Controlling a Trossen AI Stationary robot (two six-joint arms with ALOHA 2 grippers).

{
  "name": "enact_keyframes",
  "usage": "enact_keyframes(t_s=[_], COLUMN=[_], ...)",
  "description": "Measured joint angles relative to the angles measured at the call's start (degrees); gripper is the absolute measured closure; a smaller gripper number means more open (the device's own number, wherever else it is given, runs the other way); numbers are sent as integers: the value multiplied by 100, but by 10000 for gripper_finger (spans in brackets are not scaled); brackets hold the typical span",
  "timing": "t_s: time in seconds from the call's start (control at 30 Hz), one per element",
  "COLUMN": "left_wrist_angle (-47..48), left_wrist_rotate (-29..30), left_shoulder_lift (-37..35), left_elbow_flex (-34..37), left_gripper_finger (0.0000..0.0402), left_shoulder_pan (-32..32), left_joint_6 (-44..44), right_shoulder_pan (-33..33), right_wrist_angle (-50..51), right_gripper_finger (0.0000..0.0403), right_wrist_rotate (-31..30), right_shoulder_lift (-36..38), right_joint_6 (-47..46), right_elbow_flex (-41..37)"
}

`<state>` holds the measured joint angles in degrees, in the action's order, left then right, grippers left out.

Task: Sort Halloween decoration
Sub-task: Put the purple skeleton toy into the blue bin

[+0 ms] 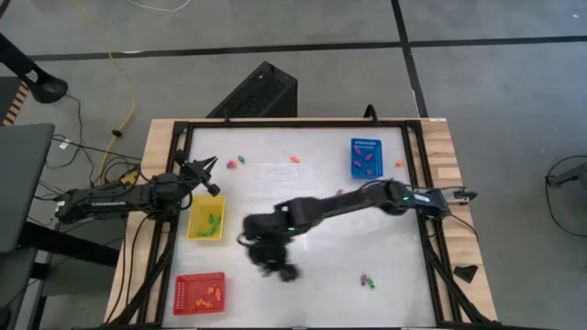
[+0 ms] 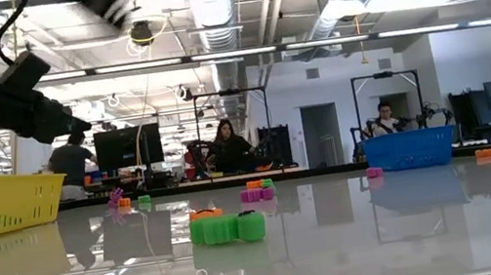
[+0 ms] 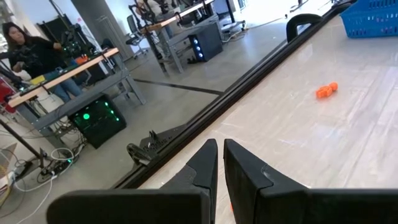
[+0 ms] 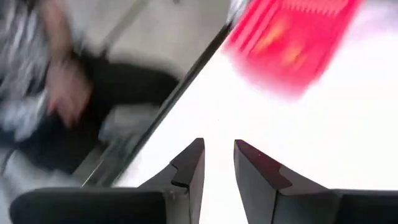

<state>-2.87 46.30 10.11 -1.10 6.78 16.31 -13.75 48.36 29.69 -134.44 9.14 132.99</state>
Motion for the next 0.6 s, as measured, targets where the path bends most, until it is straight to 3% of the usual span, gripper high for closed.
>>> enact_keyframes(t_s=[0.13,0.3,0.43,0.6], left_wrist_angle=[0,0,0,0], left_wrist_rotate=[0,0,0,0], left_shoulder_lift=[1,2,2,0], left_elbow_flex=[0,0,0,0], left_gripper_finger=[384,384,384,384], left_shoulder_pan=[0,1,1,-1], left_joint_6=[1,1,0,1], right_shoulder_pan=[-84,-26,-21,163], right_wrist_angle=[2642,3522,3130,1408], right_gripper_finger=[285,285,285,285], right_wrist_rotate=[-273,-483,-1203,-2230], right_shoulder_lift=[517,1273,2218,3766], right_joint_6=[650,150,-337,-964], right_elbow_flex=[-46,-746,-2162,-4375])
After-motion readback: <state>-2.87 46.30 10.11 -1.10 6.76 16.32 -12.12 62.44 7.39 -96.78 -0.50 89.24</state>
